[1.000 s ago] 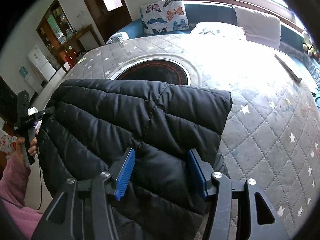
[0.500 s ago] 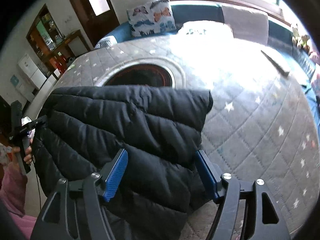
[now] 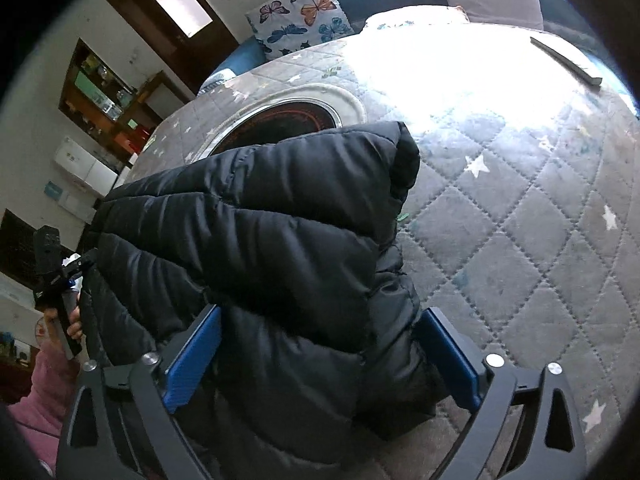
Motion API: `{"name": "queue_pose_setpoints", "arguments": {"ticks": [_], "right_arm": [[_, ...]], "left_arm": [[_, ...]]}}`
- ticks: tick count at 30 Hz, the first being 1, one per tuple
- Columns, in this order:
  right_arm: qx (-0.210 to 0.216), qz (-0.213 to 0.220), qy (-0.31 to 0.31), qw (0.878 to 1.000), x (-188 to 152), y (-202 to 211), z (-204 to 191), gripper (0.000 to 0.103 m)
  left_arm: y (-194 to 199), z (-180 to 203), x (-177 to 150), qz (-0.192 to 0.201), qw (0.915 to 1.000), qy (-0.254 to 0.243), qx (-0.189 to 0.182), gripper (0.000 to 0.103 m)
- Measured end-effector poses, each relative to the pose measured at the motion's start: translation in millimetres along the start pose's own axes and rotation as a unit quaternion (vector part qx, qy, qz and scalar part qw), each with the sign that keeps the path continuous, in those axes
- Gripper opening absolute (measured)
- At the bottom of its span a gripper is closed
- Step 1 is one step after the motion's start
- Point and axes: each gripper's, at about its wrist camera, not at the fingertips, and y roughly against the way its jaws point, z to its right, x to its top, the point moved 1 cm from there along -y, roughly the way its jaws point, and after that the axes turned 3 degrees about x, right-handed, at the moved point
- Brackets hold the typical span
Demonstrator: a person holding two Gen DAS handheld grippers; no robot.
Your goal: Fold large clothes
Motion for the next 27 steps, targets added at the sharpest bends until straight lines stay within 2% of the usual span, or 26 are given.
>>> {"name": "queue_pose_setpoints", "arguments": {"ticks": [3,12,15,23,27], "right_arm": [[0.022,-0.008,-0.012,1.0,0,-7,9,0.103],[0.112,-0.022,-0.034,0.993,3,-19,31,0.103],[0.117,-0.031,-0.021,0.992,4,-18,29,0.103],[0.141,-0.074,-0.033,0.987,-7,-14,20,0.103],[0.137,-0.1,-0.024,0.985,-13,-13,13,0.103]], "left_arm": [[-3,-2,0,-0.003,0.9999,-0.006,-0.008,0.103],[-26,-19,8,-0.033,0.9978,0.016,-0.055,0.103],[-31,-22,8,-0.041,0.9965,0.024,-0.069,0.103],[-29,-15,-7,-0.039,0.9969,0.028,-0.063,0.103],[-25,-17,-10,-0.04,0.997,0.021,-0.063,0.103]]}}
